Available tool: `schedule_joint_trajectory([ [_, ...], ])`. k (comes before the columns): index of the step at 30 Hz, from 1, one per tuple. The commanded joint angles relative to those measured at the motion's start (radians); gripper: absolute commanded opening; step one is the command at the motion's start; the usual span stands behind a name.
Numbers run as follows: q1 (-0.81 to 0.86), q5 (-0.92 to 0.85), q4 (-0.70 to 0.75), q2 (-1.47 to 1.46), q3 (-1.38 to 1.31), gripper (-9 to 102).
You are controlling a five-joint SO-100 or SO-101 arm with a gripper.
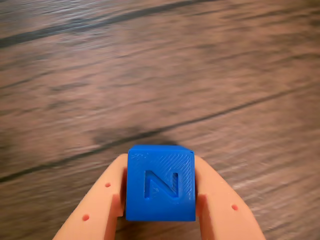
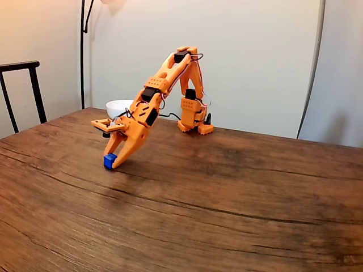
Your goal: Grasp the cube and drop it in the bowl
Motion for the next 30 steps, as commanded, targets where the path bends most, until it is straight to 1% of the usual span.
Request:
schedule_joint_trajectory([
  [1, -0.008, -0.002, -0.002, 0.110, -0.032, 1],
  [4, -0.015, -0.002, 0.081, 0.190, -0.043, 1],
  [9, -0.017, 0.011, 0.301, 0.328, -0.104, 1],
  [17, -0.029, 0.012, 0.604, 0.480, -0.227, 1],
  [21, -0.035, 0.005, 0.767, 0.532, -0.287, 1],
  [30, -0.025, 0.000, 1.051, 0.586, -0.442, 1],
])
